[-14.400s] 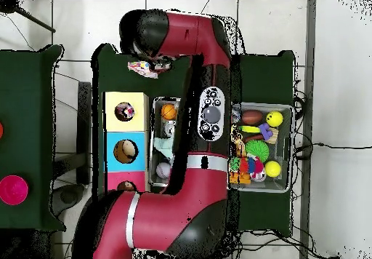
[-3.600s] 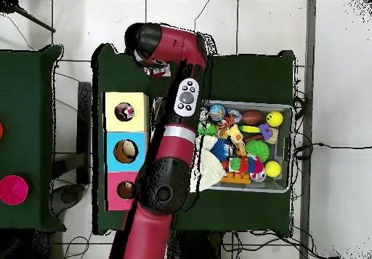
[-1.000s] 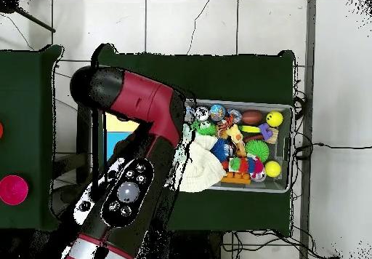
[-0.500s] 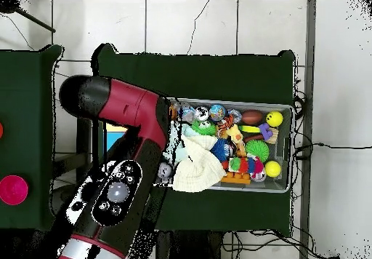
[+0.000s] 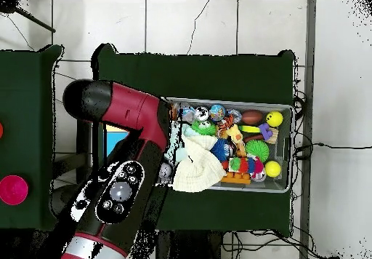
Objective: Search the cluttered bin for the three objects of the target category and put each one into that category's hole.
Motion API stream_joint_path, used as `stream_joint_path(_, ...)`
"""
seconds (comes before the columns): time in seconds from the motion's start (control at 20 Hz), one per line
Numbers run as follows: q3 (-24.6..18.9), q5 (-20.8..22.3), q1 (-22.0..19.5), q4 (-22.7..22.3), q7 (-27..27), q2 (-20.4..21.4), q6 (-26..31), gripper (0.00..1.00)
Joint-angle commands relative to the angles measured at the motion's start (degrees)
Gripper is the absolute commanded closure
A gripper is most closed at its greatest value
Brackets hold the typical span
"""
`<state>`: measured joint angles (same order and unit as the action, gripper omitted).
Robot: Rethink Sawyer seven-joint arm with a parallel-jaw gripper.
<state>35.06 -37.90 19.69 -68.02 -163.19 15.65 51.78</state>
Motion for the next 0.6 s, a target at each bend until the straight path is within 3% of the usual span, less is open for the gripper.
stream_joint_path(0.05, -7.71, 0.31, -1.18, -7.6, -8.1, -1.19, 0.3, 1.0)
stream_joint_path(0.25, -8.63, -0.57, -0.9, -9.3, -8.19, 0.07, -0.13, 1.0)
stream_joint_path(0.6, -6.99, -0.72, 3.02, -10.57, -12.8, 1.95, 2.49, 1.0)
